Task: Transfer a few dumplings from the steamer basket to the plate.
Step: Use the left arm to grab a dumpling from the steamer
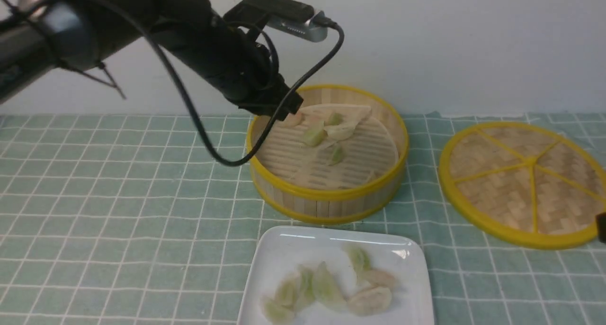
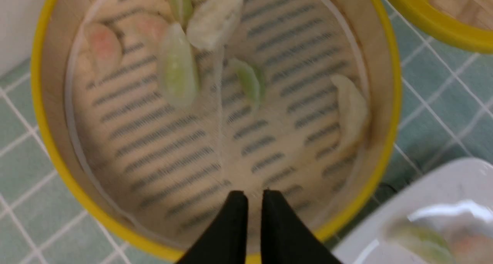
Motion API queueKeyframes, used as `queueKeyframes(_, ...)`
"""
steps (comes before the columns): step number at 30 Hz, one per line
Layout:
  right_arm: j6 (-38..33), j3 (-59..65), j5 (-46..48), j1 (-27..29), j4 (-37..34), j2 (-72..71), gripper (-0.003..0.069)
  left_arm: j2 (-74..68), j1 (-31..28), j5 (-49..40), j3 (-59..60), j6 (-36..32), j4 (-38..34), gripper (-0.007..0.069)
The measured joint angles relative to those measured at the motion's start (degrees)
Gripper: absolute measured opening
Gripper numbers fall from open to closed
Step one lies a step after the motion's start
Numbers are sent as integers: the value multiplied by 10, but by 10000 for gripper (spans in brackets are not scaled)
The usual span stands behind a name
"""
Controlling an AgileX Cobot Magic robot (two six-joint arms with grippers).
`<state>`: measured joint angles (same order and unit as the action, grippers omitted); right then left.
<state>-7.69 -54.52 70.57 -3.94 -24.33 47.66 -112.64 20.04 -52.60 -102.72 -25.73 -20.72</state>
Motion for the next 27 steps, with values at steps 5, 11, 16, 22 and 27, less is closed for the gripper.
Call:
queueKeyframes(5, 11, 0, 0, 0, -17, 0, -15, -102, 0, 5, -94, 5, 0, 204)
queueKeyframes(11, 13, 0, 0, 0, -18, 0, -15, -231, 0, 7, -198, 30, 2, 449)
queueKeyframes(16, 13, 0, 0, 0, -18, 0, -15, -286, 0, 26, -231, 29, 2, 517)
queueKeyframes(22, 13, 0, 4, 0, -18, 0, -15, -305, 4, 73, -237, 7, 2, 465)
queueKeyframes(27, 13, 0, 7, 0, -17, 0, -15, -310, 17, 89, -237, -32, 6, 320)
